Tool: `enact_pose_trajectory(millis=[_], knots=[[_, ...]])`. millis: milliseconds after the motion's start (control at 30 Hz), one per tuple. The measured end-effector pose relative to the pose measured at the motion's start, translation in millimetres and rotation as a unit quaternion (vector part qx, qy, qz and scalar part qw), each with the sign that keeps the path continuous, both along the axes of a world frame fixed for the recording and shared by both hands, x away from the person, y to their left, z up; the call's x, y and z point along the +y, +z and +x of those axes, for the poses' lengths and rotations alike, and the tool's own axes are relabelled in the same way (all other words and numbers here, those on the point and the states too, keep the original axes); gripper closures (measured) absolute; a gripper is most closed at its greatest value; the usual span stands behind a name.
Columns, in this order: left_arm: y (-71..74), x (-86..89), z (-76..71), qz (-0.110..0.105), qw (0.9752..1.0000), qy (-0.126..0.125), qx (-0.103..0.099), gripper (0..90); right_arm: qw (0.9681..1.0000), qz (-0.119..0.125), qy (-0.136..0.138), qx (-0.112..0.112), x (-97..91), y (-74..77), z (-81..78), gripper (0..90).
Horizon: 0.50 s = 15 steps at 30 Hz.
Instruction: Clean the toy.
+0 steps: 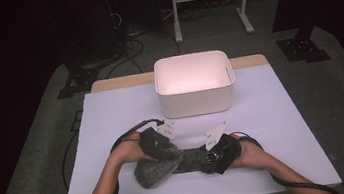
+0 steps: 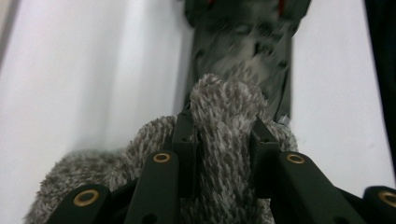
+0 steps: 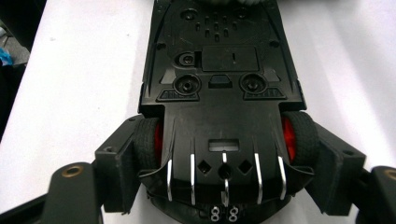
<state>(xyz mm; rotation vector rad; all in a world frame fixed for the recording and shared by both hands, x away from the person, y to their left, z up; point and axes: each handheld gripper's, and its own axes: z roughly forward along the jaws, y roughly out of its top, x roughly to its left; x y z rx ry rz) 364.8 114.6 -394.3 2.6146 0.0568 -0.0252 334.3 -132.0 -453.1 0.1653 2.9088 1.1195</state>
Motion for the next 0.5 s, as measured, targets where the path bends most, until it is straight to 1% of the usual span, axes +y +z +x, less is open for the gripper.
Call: enact_pose_trajectory(millis=[33,67,133,233,333,500], knots=[[0.7,4.6,1.5,-0.005,0.9999,0.009,0.0,70.2,1.0,0.0,0.001,-0.001,0.0,0.0,0.1,23.4],[0.2,7.1,2.3,-0.01,0.9999,0.012,0.003,70.2,1.0,0.0,0.002,-0.001,-0.2,-0.3,0.3,23.4],[-2.9,9.2,3.0,-0.01,0.9998,0.015,0.01,70.2,1.0,0.001,0.001,0.004,-0.4,-0.5,0.9,23.3],[-8.5,8.0,2.5,-0.011,0.9997,0.009,0.021,70.3,1.0,0.004,0.003,-0.005,-0.2,0.8,0.9,23.4],[-11.3,5.2,0.7,-0.021,0.9993,0.002,0.032,70.3,1.0,0.006,0.002,-0.006,0.3,2.7,0.2,23.4],[-9.3,-7.8,-1.0,-0.022,0.9992,-0.015,0.031,70.3,0.9999,0.006,0.003,-0.008,0.8,3.3,0.6,23.4]])
